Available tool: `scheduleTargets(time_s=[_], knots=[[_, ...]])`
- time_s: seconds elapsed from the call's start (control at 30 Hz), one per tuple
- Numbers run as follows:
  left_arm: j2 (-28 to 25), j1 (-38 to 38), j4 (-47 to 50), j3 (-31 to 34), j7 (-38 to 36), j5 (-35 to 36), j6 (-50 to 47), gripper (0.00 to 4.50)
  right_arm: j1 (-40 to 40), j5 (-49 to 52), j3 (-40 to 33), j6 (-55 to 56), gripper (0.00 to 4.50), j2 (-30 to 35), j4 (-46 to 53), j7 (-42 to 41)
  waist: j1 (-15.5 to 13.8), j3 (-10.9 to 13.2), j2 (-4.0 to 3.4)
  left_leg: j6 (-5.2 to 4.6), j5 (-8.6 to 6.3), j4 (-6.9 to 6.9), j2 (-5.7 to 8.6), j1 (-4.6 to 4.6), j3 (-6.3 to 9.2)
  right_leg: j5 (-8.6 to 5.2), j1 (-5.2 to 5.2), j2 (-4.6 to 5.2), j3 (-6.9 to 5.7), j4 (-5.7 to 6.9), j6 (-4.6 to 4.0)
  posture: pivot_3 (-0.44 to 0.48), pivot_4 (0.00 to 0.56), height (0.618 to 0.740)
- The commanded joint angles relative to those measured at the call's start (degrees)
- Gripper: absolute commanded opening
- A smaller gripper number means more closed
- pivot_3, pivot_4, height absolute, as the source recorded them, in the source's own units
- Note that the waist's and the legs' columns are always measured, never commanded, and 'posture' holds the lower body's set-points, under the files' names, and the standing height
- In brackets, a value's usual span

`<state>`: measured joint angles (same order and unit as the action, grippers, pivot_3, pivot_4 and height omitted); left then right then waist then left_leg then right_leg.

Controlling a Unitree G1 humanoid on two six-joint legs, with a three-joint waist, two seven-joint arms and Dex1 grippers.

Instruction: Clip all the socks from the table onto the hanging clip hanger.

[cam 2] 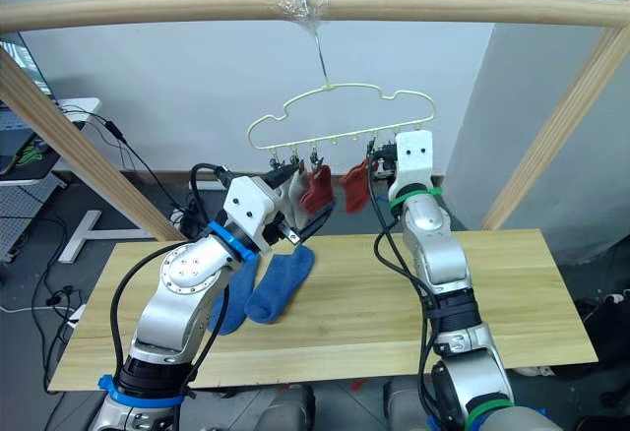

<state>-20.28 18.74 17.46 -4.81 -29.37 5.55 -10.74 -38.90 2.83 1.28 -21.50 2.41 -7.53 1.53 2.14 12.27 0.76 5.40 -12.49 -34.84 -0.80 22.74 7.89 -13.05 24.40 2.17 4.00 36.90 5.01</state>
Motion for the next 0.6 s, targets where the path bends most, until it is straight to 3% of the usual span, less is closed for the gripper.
scheduleTargets(time_s=[0.03,0.6], knots=[[-0.7,1.9,1.8,2.0,0.0,1.3,0.4,4.38,-1.9,-0.6,-0.2,2.4,1.34,-0.4,0.6,-0.1,-0.1,0.0,0.0,0.0,0.0,0.0,0.0,0.0,0.0,0.0,0.0,0.0,0.0,0.0,0.0,0.106,0.186,0.74],[0.0,5.3,2.0,2.2,0.6,2.6,-0.5,4.38,-4.1,-0.6,-0.3,4.1,1.34,-1.1,-1.4,-0.7,-0.3,0.0,0.0,0.0,0.0,0.0,0.0,-0.02,0.01,0.01,0.0,0.0,-0.01,0.03,-0.01,0.106,0.185,0.74]])
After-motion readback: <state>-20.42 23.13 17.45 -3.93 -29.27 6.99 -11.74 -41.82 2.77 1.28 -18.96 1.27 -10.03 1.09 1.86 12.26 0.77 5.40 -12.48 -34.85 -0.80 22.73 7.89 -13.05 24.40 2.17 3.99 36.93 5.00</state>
